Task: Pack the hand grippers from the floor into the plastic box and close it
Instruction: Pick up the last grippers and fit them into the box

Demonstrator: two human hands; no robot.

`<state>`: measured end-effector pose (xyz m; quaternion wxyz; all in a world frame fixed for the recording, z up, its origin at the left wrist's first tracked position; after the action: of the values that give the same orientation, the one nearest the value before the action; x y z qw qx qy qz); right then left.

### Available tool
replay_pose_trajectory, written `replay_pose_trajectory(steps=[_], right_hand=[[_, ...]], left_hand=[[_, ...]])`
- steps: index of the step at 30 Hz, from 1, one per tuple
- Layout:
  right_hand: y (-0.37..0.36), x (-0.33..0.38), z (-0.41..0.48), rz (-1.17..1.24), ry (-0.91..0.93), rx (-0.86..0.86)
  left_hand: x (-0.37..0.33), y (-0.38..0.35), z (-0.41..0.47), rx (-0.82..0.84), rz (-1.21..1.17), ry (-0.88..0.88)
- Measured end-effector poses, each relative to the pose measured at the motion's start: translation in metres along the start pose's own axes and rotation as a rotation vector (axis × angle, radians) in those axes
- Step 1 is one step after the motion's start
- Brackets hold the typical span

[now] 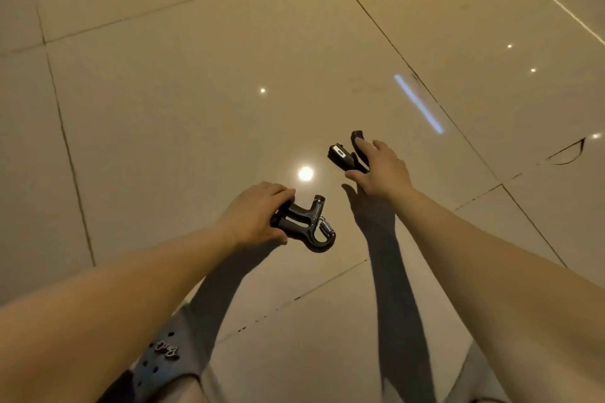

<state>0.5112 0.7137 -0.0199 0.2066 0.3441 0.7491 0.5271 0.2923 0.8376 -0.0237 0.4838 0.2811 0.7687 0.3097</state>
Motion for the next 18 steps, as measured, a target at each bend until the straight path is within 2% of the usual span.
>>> replay_pose_trajectory(steps=[4, 7, 11, 18], right_hand=[[-0.006, 0.007, 0.007, -0.095, -0.024, -0.135], [-0.007, 0.014, 0.007, -0.155, -0.046, -0.206], [-0.011, 0.021, 0.003, -0.222, -0.063, -0.203], [0.01, 0.007, -0.028, -0.115, -0.079, -0.223]], left_hand=[[0.009, 0.003, 0.0, -0.105, 0.083, 0.019], [0.015, 0.005, -0.003, -0.169, 0.041, 0.079], [0.015, -0.004, -0.007, -0.164, 0.008, 0.074], [-0.001, 0.018, -0.018, -0.33, -0.191, 0.077]])
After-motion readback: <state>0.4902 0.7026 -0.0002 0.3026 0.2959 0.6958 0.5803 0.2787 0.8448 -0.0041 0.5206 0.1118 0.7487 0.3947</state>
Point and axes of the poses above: each hand's wrist, its own z-axis towards the middle knuckle, its own y-axis out of the back of the hand, x = y × z, the point moved 7 cm from there along z, towards the middle knuckle, and after that the axes turned 15 degrees about -z, right-handed, at the moved point
